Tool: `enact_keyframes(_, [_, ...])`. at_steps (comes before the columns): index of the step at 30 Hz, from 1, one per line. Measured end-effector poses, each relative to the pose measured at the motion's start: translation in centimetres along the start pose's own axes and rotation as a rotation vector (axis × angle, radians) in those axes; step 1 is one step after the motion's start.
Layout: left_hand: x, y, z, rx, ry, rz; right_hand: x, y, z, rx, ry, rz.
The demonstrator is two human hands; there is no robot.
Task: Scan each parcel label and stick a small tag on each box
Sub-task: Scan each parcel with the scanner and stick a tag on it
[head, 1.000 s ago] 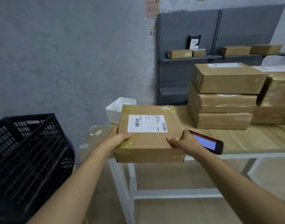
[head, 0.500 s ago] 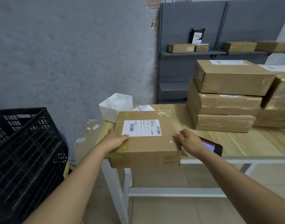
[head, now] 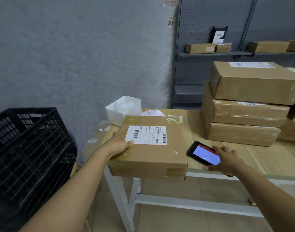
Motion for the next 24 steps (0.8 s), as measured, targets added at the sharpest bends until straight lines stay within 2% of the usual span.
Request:
enact_keyframes(4, [0.2,0.0,0.2,-0.006,0.04,0.018,-0.2,0.4,-0.5,-0.043,-0.061,0.065])
enact_keyframes(8, [0.2,-0.1,0.3,-0.006,0.042,0.028,0.1,0.3,-1.6,0.038,0.023,0.152])
enact_keyframes(13, [0.2,-0.4,0.3,0.009,0.028,0.003,-1.7,0.0,-3.5,0.098,0.388,0.277])
enact_keyframes(17, [0.2,-0.8,0.4,0.027,0.015,-0.001,-5.4,-1.1,-6.3,-0.031,0.594,0.253])
enact_keyframes(24, [0.2,-1.6,0.7,0.106,-0.038,0.01,-8.4,-5.4,-10.5,-0.255,0.108,0.232])
Point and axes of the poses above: each hand's wrist, its own y-axis towards the middle knuckle, its own x-axis out of the palm, z = x × y, the point moved 1 cm from there along y, towards the middle knuckle, and after that the axes turned 2 degrees about y, right-handed, at the moved point
